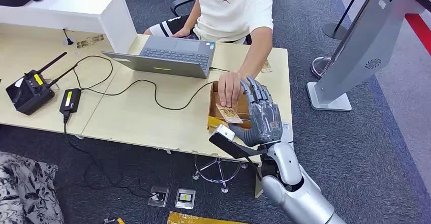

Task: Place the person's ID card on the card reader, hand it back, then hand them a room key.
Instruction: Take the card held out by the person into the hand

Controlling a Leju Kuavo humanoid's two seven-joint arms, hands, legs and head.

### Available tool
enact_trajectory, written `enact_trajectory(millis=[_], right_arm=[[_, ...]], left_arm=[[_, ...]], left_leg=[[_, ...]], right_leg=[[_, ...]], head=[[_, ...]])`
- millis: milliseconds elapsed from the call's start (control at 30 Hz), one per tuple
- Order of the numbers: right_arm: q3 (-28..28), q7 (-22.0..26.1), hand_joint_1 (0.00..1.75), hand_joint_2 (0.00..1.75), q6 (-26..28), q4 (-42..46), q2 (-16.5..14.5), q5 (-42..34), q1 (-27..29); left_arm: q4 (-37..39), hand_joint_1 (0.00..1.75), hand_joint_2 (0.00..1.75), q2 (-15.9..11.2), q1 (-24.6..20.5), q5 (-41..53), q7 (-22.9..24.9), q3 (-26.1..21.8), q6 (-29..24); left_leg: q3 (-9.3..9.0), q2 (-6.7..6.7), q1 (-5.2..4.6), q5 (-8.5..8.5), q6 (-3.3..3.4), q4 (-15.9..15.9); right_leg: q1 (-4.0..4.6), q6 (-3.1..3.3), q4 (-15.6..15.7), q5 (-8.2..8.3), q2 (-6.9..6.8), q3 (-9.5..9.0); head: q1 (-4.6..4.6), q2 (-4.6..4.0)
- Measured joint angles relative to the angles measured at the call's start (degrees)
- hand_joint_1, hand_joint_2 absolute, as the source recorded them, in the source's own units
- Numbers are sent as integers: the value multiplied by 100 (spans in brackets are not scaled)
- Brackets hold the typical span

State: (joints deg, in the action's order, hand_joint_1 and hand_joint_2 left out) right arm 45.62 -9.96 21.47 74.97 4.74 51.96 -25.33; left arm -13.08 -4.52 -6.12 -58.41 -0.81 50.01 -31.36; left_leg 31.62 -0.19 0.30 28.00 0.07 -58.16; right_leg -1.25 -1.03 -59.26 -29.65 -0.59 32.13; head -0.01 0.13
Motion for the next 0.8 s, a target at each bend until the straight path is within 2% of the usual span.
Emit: enact_trajectory(millis=[67,100,167,800], right_arm=[[10,-11,141,175,10,-16,-1,-8,-6],[21,-22,167,175,23,-33,-4,-16,-11],[36,-39,174,175,55,-66,-19,-37,-15],[88,-126,175,175,270,-151,-44,-62,-37]], left_arm=[[1,0,175,0,0,-2,0,1,-1],[1,0,175,0,0,-3,0,2,-2],[2,0,175,0,0,-4,0,5,-9],[3,0,175,-4,0,2,0,140,17]], left_leg=[[0,0,0,0,0,0],[0,0,0,0,0,0],[0,0,0,0,0,0],[0,0,0,0,0,0]], right_leg=[[0,0,0,0,0,0],[0,0,0,0,0,0],[0,-1,0,1,0,0],[0,-1,3,1,1,0]], head=[[0,0],[1,0],[-1,0],[-1,0]])
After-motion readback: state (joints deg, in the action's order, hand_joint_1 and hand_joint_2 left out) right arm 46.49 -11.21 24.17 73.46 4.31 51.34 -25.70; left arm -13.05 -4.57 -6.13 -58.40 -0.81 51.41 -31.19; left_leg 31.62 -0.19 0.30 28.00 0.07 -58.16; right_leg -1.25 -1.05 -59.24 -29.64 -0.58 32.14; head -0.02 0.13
